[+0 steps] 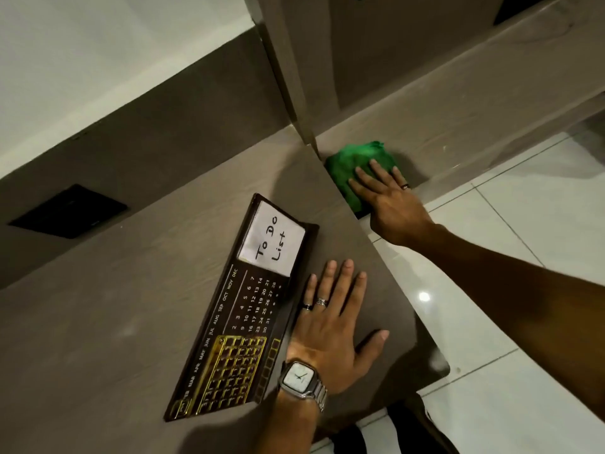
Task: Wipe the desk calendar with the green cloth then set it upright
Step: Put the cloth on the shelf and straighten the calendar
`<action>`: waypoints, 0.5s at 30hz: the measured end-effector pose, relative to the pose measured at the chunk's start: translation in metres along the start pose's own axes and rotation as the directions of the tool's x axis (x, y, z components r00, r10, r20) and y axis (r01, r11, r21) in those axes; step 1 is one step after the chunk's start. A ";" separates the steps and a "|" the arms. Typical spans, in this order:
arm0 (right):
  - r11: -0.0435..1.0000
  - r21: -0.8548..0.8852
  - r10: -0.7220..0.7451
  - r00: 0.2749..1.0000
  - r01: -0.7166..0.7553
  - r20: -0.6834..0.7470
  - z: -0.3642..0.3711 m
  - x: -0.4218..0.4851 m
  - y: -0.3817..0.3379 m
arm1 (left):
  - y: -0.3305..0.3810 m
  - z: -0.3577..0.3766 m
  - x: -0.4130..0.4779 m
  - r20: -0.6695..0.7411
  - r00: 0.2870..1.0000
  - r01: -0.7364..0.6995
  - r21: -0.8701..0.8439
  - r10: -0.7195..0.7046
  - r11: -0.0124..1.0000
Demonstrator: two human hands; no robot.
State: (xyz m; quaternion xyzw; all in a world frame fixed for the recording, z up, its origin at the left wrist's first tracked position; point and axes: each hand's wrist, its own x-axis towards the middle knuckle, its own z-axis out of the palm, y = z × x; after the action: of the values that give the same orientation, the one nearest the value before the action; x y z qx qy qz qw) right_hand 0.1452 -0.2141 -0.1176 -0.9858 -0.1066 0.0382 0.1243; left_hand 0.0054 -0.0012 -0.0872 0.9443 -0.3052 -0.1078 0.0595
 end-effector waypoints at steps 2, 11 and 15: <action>0.992 0.126 0.039 0.997 -0.030 -0.070 -0.018 0.001 -0.008 | 0.000 -0.001 0.001 -0.006 1.000 -0.002 0.005 0.002 1.000; 0.555 0.829 -0.121 0.993 0.070 -0.003 -0.095 0.024 -0.131 | -0.004 -0.045 0.000 -0.009 1.000 -0.024 0.037 0.025 0.999; 0.562 0.826 -0.085 0.996 0.042 0.007 -0.106 0.025 -0.138 | -0.022 -0.099 -0.012 -0.154 0.987 -0.036 0.107 0.052 0.994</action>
State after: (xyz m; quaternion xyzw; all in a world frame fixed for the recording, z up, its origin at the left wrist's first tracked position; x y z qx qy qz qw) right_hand 0.1526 -0.1032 0.0188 -0.8080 -0.1146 0.1019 0.5689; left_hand 0.0325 0.0281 0.0067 0.9447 -0.3256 -0.0159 0.0366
